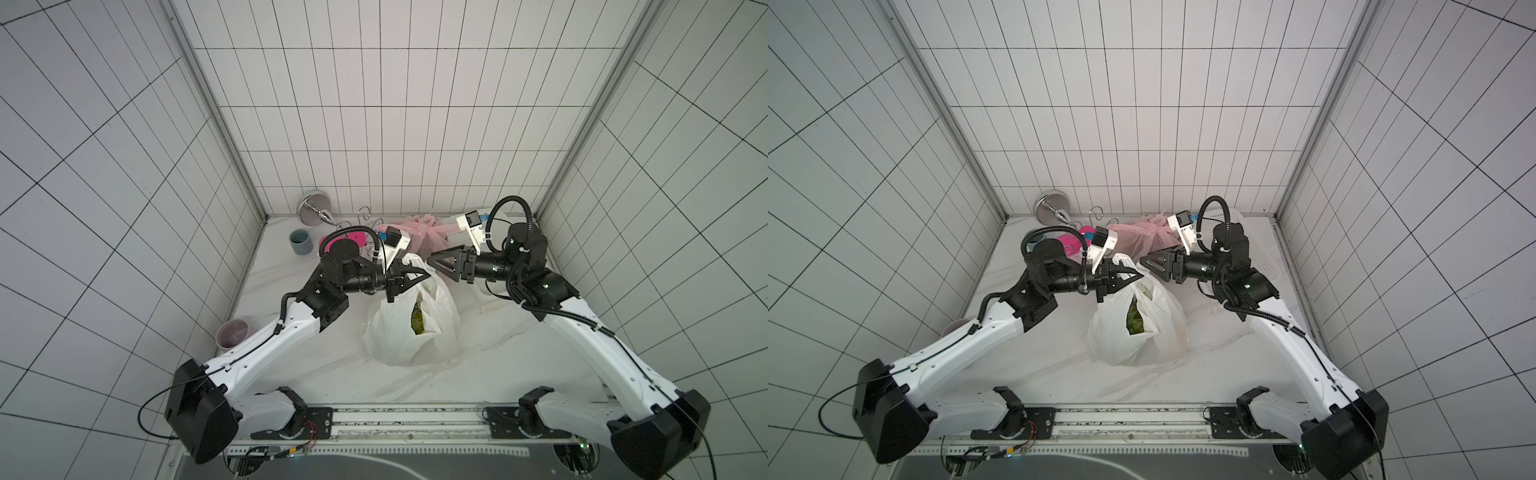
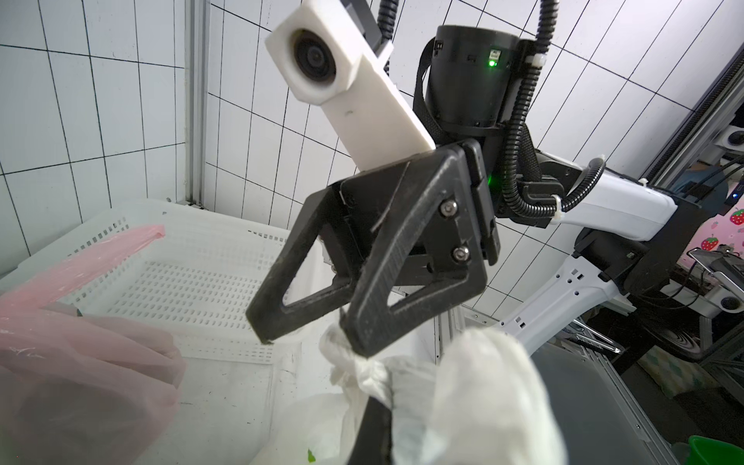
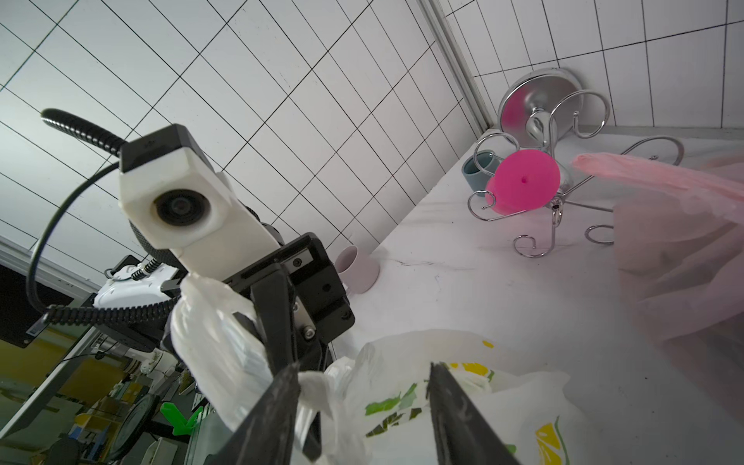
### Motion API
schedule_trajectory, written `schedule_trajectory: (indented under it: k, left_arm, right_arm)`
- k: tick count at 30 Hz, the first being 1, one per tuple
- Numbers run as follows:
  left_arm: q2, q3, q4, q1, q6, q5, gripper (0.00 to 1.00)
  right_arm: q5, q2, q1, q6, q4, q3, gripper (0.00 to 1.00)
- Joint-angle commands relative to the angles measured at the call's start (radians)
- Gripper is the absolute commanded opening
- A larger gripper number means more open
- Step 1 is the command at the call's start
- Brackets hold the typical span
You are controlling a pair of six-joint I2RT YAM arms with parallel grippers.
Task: Place the pineapple into a plastic bag & tie a knot
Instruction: Cross the plastic bag at the center of the board.
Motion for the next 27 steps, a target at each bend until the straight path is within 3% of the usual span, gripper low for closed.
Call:
schedule_trajectory:
  k: [1, 5, 10, 11, 18, 27]
  left_arm:
    - [0.004, 0.035, 0.004, -0.002, 0.021, 0.011, 0.0]
    - [0.009, 0.04, -0.003, -0.003, 0.024, 0.01, 0.0]
    - [0.022, 0.042, -0.011, -0.004, 0.023, 0.012, 0.0]
    - [0.025, 0.041, -0.015, -0.005, 0.024, 0.01, 0.0]
    - [0.047, 0.016, -0.048, -0.006, 0.035, -0.018, 0.21]
    - [0.048, -0.048, -0.048, -0.012, 0.031, -0.03, 0.25]
  right_arm:
    - [-0.043, -0.01, 0.014, 0.009, 0.033, -0.056, 0.44]
    - [-0.076, -0.008, 0.026, 0.011, 0.057, -0.063, 0.35]
    - [-0.098, -0.014, 0.028, 0.034, 0.102, -0.067, 0.02]
    - [-0.096, -0.014, 0.028, 0.036, 0.105, -0.067, 0.0]
    - [-0.023, -0.033, 0.023, 0.026, 0.104, -0.052, 0.0]
    - [0.046, -0.041, 0.008, 0.014, 0.104, -0.018, 0.0]
